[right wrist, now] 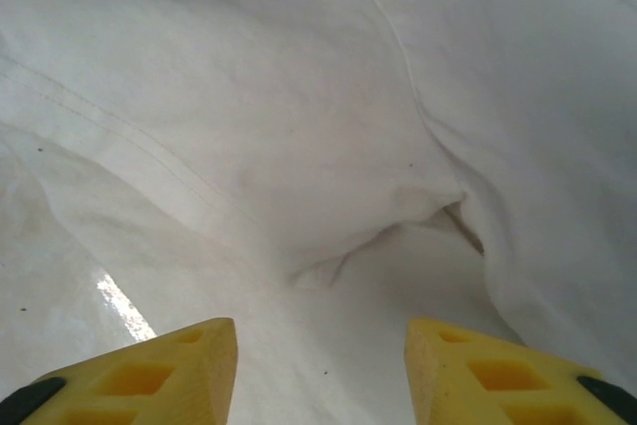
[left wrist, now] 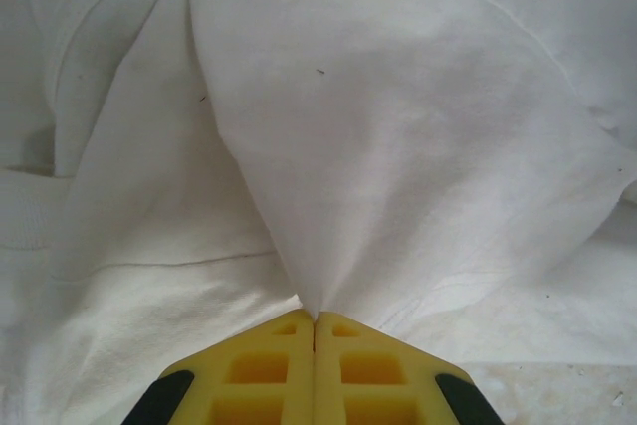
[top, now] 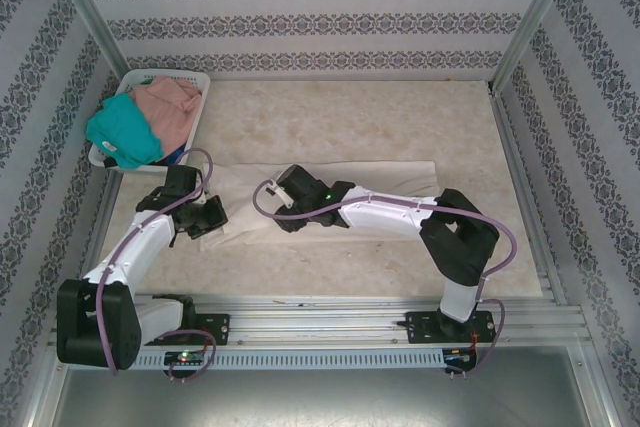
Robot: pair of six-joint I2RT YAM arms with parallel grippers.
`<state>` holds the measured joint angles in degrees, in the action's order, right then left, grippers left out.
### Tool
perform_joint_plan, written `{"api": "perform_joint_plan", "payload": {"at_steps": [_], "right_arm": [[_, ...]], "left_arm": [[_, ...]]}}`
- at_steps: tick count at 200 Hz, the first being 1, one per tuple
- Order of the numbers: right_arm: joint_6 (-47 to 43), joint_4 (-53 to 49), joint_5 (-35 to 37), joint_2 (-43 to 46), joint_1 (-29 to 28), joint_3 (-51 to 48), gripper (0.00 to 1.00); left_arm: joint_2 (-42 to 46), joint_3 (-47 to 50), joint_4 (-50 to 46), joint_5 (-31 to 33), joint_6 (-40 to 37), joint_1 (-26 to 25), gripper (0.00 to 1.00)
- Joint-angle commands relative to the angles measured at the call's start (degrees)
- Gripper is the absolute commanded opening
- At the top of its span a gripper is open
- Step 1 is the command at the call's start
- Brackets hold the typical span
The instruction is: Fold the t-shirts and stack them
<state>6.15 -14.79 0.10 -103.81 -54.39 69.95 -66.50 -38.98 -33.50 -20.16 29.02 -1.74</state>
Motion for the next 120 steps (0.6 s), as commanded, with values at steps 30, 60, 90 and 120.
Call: {"api": "perform_joint_plan", "payload": {"at_steps": [30, 60, 90, 120], "right_arm": [[4.6, 3.34, 1.31, -1.53, 0.17, 2.19, 0.52], [11.34, 1.28, 16.65, -3.72, 0.24, 6.02, 0.55], [14.92, 3.09, 13.78, -7.83, 2.95, 6.34, 0.55], [16.43, 1.83, 8.5, -12.15, 5.48, 7.35, 0.54]], "left_arm": [[6.29, -2.0, -5.94, -1.72, 2.69, 1.03, 0.11], [12.18, -1.28, -7.87, -1.23, 4.69, 1.03, 0.14], [14.1, -2.47, -7.12, 1.43, 5.38, 1.03, 0.25], [3.37, -4.81, 1.72, -2.17, 5.55, 0.95, 0.24]]}}
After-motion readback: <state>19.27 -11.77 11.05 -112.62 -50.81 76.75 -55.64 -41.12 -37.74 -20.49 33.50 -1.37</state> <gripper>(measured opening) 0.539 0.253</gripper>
